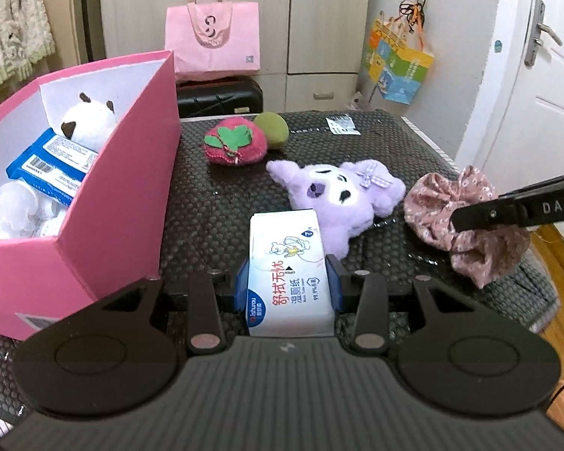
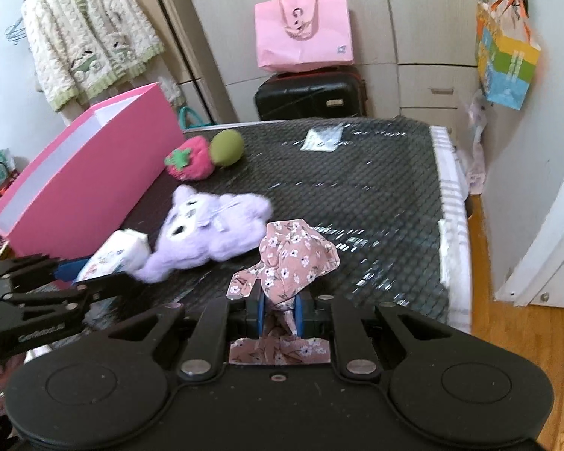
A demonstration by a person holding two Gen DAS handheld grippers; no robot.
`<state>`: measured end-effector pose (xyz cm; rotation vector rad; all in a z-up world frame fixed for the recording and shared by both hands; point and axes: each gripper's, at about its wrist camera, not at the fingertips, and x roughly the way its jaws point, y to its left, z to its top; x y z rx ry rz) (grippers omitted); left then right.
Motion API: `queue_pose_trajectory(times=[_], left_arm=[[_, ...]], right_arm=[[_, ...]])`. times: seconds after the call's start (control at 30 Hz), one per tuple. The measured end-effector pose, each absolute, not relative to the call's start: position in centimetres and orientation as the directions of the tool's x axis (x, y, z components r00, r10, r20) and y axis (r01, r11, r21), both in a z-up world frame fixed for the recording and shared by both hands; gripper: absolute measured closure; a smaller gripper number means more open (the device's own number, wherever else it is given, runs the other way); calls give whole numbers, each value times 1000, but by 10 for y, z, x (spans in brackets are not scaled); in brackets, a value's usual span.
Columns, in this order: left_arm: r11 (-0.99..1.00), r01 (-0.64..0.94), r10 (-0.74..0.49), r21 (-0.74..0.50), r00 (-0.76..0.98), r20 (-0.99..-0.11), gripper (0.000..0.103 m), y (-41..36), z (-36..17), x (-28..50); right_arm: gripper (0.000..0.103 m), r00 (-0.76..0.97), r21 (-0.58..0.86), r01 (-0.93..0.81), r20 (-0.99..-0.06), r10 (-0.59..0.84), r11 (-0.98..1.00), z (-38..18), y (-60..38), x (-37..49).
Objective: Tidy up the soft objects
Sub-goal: 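Carry the white wet-wipe pack and pink scrunchie over the pink box with both grippers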
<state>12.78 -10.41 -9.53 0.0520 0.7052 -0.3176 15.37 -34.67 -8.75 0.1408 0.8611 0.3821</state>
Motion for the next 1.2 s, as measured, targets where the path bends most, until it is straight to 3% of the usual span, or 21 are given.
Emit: queue_pose_trajectory(times=[0.53, 1.2], left_arm=[[924, 363, -336, -124, 611, -717, 64, -71, -80, 103], [877, 435, -410, -205, 453, -792, 64, 3, -32, 82]], right_arm=[[84, 385, 380, -447, -736, 557, 810, -82, -287, 128], [84, 209, 467, -526, -739, 641, 710, -41, -222, 124]])
